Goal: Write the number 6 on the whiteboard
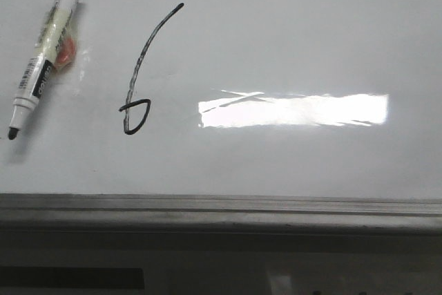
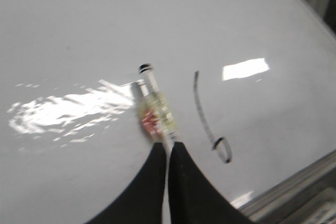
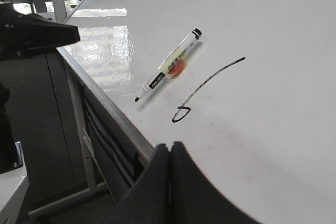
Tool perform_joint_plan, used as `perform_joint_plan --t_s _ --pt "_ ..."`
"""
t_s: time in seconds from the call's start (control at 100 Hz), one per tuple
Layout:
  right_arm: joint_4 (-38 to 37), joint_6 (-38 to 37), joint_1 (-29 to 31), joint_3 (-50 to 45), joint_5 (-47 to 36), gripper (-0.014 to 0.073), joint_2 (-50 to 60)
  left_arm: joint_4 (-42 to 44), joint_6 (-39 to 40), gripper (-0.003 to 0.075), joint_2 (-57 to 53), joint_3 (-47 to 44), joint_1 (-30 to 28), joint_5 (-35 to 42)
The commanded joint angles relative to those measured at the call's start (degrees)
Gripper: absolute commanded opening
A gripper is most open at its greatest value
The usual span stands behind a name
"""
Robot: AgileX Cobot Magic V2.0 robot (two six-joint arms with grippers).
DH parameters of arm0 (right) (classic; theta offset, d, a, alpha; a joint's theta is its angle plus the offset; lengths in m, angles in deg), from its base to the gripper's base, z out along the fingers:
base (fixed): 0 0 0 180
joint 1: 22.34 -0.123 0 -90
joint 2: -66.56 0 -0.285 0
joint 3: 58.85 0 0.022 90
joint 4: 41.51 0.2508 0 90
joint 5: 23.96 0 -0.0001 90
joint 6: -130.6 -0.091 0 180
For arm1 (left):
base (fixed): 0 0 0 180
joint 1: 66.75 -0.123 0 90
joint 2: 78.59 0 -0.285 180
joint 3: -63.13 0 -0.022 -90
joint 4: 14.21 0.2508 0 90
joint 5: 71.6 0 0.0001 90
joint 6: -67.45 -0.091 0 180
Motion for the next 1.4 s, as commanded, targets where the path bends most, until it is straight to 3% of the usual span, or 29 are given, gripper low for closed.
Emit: perform_joint_plan --t_s 0.0,0.13,0.26,0.48,0.57,1.29,1.39 --pt "-0.48 0.68 -0.02 1.62 -5.13 -0.0065 -0.38 2.24 -0.03 -0.002 -1.59 -0.88 -6.8 3.95" --pt "-0.48 0.68 -0.02 1.62 -5.13 -0.0065 -0.38 2.85 0.36 -0.002 -1.59 -4.55 -18.57 6.25" --pt "-0.48 0.68 -0.02 1.62 -5.13 -0.0065 -0.38 2.82 0.46 -0.002 -1.59 -9.06 -25.6 10.37" --pt "-0.48 0.68 -0.02 1.62 -5.13 -0.0065 -0.38 1.03 3.44 -0.002 -1.59 -8.91 -33.15 1.54" --pt "-0.48 0.68 -0.02 1.62 -5.13 -0.0065 -0.38 1.03 3.44 -0.002 -1.59 -8.91 -33.87 -3.0" --pt "-0.48 0.68 -0.02 1.51 -5.13 -0.0065 -0.38 1.03 3.44 -0.002 -1.59 -8.91 -33.87 -2.23" --pt "-0.48 0.68 2.58 0.74 -5.13 -0.0065 -0.38 1.03 3.44 -0.002 -1.59 -8.91 -33.87 -2.23"
